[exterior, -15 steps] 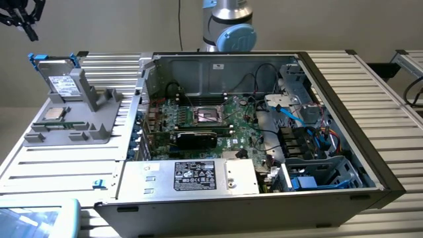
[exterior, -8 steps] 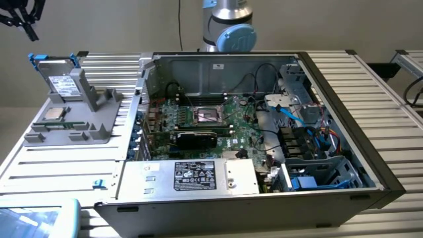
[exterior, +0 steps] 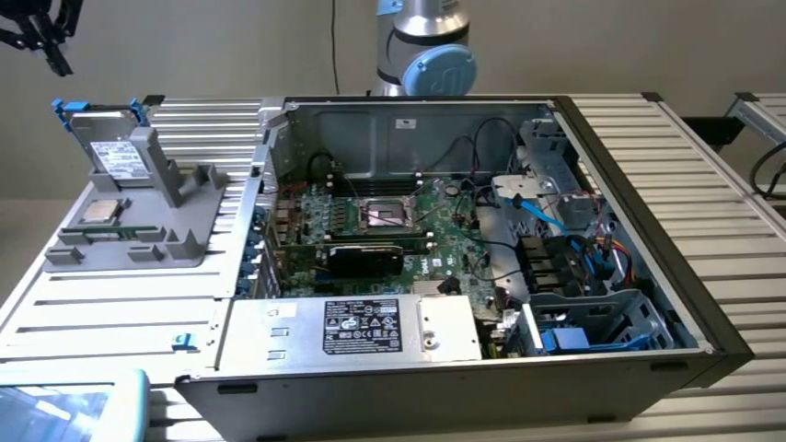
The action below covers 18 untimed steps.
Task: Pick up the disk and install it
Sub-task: 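Pick up the disk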
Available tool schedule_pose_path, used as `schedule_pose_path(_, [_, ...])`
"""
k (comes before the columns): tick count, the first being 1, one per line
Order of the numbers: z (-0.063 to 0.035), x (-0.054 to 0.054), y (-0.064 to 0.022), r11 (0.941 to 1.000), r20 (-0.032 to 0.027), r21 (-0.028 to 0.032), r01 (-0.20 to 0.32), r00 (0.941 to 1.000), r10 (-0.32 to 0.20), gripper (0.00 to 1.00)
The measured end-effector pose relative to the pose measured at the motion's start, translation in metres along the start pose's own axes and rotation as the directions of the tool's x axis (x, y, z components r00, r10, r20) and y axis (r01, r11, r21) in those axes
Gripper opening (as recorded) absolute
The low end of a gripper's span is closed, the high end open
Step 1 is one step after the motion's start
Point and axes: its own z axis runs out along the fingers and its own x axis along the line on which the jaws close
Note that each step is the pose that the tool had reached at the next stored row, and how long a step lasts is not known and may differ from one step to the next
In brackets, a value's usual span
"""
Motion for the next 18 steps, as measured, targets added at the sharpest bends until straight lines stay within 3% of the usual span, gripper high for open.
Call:
schedule_pose_path(5, [0.0000, 0.0000, 0.0000, 0.9960, -0.0019, 0.0002, 0.090, 0.9960, -0.090, 0.11])
schedule_pose_path(9, [0.0000, 0.0000, 0.0000, 0.9867, -0.0034, 0.0003, 0.162, 0.9867, -0.162, 0.11])
schedule_pose_path(14, [0.0001, 0.0000, 0.0000, 0.9678, -0.0054, 0.0001, 0.252, 0.9678, -0.252, 0.11])
schedule_pose_path(18, [0.0001, 0.0000, 0.0000, 0.9470, -0.0070, 0.0000, 0.321, 0.9470, -0.321, 0.11])
